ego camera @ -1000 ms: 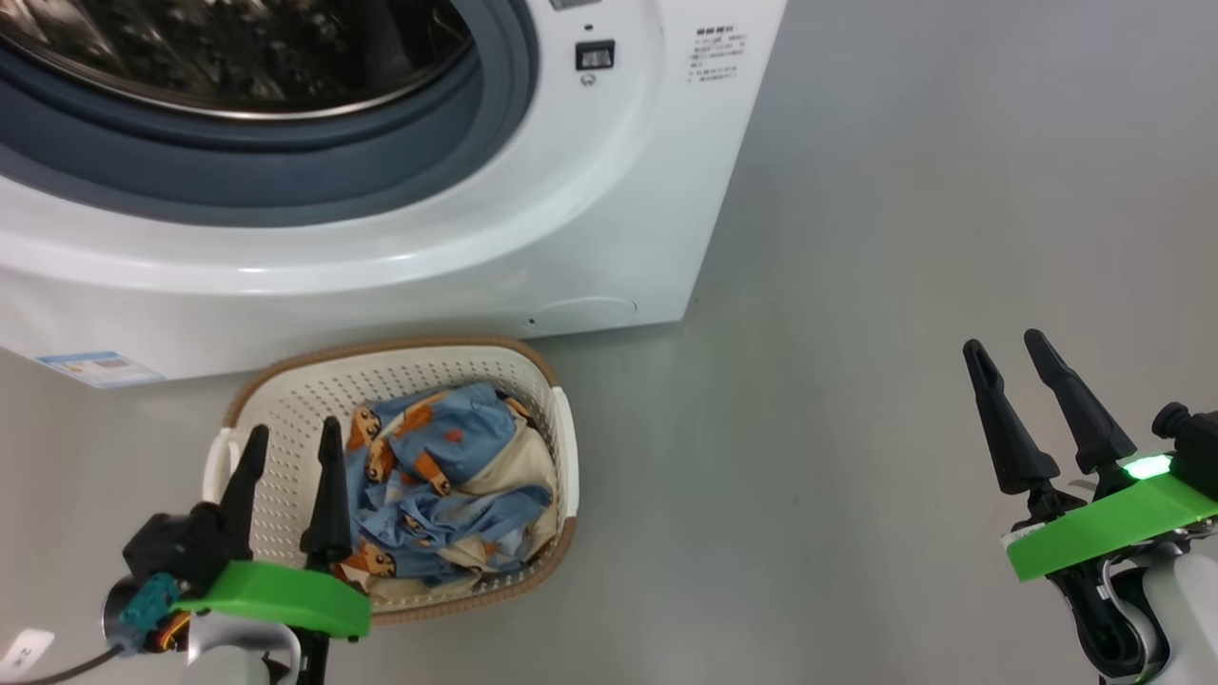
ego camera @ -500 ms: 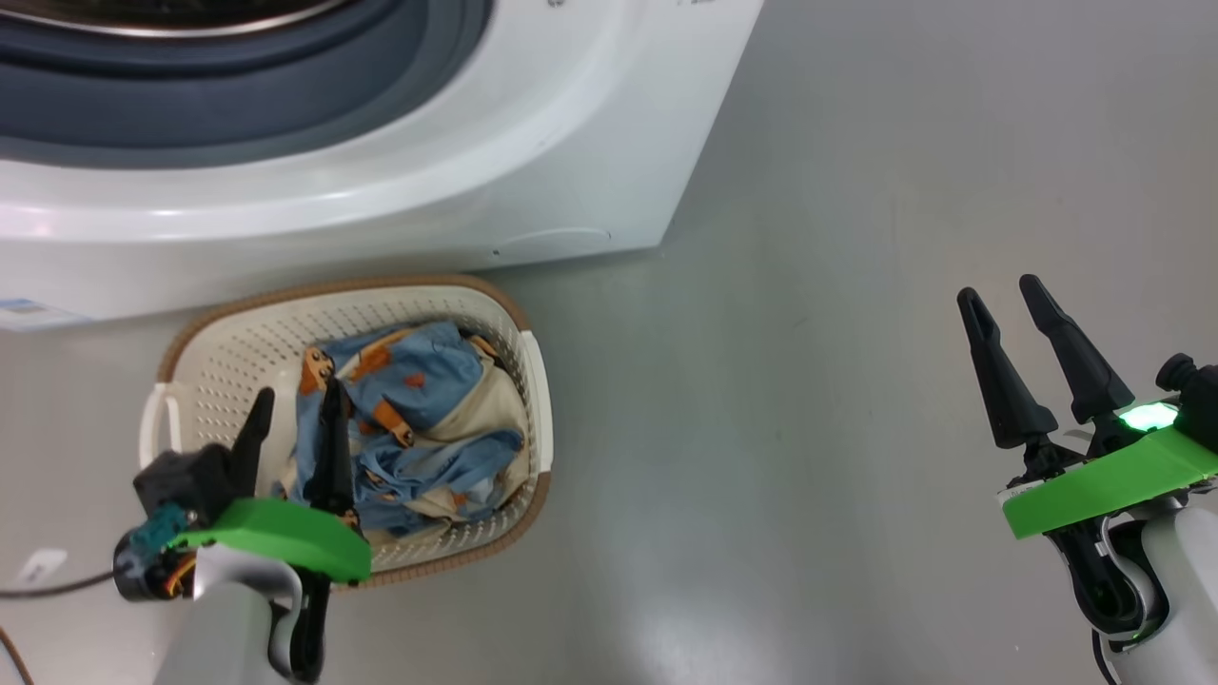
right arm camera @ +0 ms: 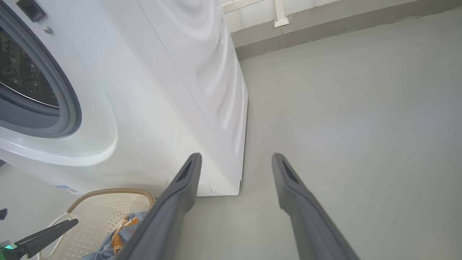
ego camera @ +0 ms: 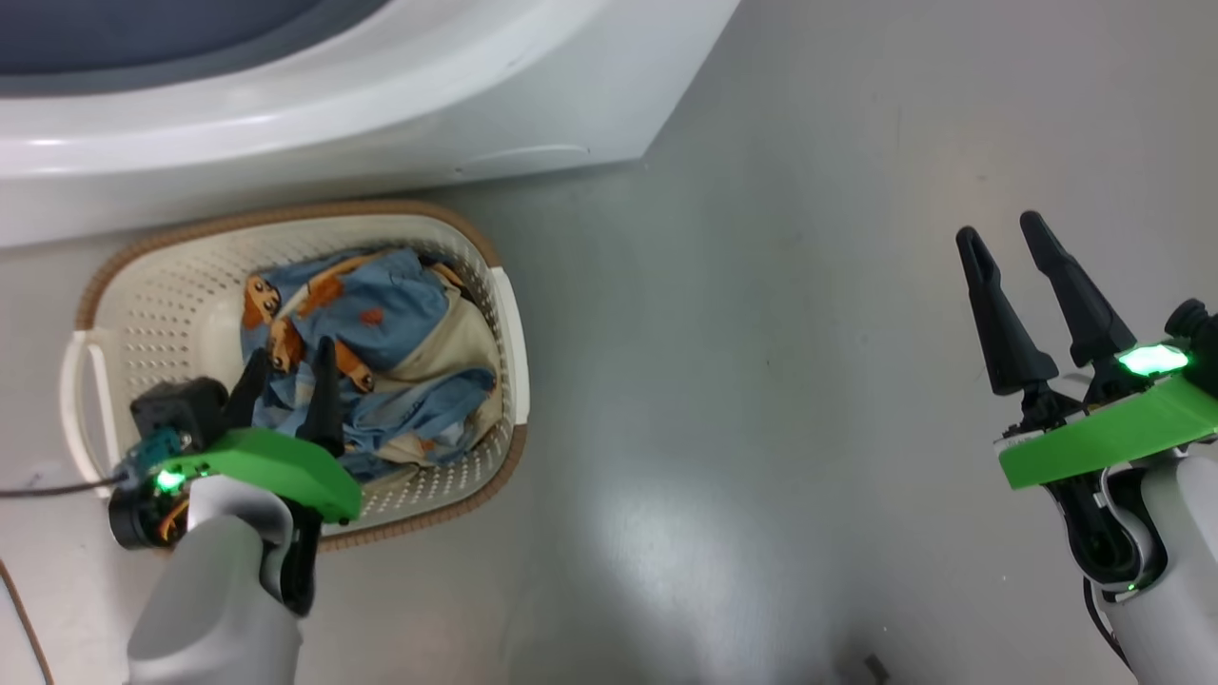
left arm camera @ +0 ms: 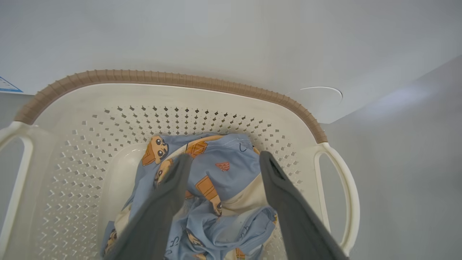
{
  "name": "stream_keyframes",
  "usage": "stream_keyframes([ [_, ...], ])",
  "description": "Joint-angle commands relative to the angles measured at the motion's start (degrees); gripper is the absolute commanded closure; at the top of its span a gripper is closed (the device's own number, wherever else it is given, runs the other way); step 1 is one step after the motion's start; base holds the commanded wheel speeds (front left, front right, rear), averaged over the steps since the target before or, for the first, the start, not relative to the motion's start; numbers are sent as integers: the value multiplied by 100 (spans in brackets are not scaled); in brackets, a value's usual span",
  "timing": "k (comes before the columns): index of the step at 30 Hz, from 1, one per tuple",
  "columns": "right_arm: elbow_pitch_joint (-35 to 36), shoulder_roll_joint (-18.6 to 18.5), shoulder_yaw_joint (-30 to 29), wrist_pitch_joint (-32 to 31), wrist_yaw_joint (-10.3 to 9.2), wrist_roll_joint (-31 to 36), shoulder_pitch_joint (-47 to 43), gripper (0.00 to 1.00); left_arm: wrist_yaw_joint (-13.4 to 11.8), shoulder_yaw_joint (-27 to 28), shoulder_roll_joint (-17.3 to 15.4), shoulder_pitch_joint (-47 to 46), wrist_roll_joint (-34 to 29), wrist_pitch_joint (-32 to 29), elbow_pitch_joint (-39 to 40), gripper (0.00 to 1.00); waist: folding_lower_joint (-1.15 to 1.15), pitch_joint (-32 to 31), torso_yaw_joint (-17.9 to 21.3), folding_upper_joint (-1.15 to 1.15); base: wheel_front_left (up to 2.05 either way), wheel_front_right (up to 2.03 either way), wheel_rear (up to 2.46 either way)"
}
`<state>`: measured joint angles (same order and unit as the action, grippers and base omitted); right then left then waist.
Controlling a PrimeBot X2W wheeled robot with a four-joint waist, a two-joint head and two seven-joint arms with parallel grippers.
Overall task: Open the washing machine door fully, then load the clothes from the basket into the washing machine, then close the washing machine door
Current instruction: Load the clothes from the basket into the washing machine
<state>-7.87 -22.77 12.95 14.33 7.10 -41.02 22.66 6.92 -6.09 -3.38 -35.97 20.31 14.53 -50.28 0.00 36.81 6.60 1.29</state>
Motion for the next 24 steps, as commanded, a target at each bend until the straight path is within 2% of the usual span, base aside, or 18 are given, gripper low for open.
stream_keyframes([
  [1,136,-48,124,67,39,-64,-77,0,38,105,-165,-39,29,47,-37,0,0,220,61,0,0,0,0],
  [13,172,50,140,67,39,-114,221,0,55,-106,-328,-918,445,-22,-1358,0,0,772,310,0,0,0,0],
  [24,226,203,86,67,39,-129,432,0,56,-377,-522,-1307,1042,-445,-1933,0,0,1252,613,0,0,0,0],
])
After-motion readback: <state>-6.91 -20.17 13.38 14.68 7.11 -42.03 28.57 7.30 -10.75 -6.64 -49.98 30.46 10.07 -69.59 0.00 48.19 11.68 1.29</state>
